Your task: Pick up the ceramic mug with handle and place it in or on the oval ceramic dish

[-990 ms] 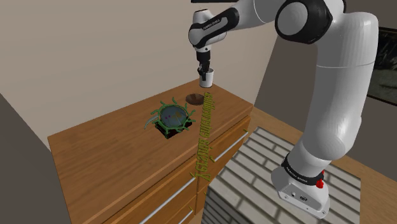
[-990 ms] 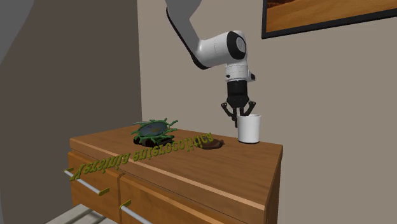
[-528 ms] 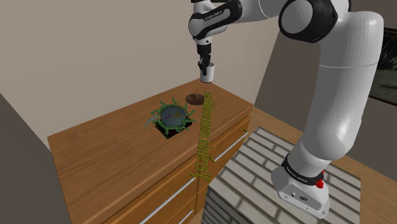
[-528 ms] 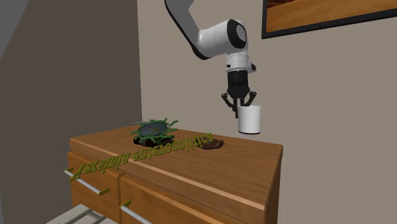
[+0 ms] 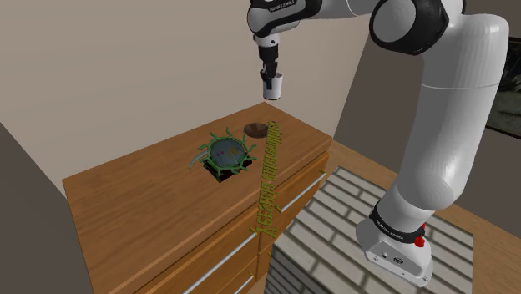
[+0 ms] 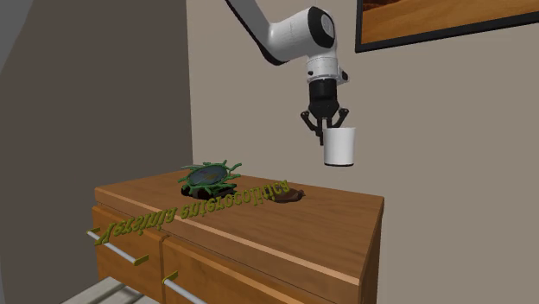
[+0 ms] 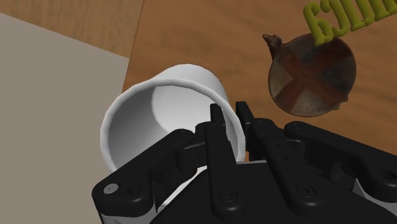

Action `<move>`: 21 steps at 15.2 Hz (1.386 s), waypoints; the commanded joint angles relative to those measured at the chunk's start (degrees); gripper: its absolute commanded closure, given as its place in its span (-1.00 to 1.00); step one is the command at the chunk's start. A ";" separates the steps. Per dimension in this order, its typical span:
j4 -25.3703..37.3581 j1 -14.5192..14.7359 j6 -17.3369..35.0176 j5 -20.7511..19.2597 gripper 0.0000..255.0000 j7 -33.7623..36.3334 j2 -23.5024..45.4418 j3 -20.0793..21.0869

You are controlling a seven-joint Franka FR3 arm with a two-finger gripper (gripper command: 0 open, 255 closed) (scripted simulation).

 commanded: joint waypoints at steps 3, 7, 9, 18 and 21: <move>-1.14 1.58 -1.38 -0.28 1.00 2.22 -2.30 0.75; -5.28 4.58 -1.64 -0.67 1.00 6.94 -6.25 2.48; -6.86 6.03 -1.95 -0.75 1.00 9.35 -7.91 3.45; -12.43 8.11 1.83 -0.84 1.00 13.34 -9.34 5.01; -14.11 8.09 4.00 -0.89 1.00 13.52 -8.85 5.00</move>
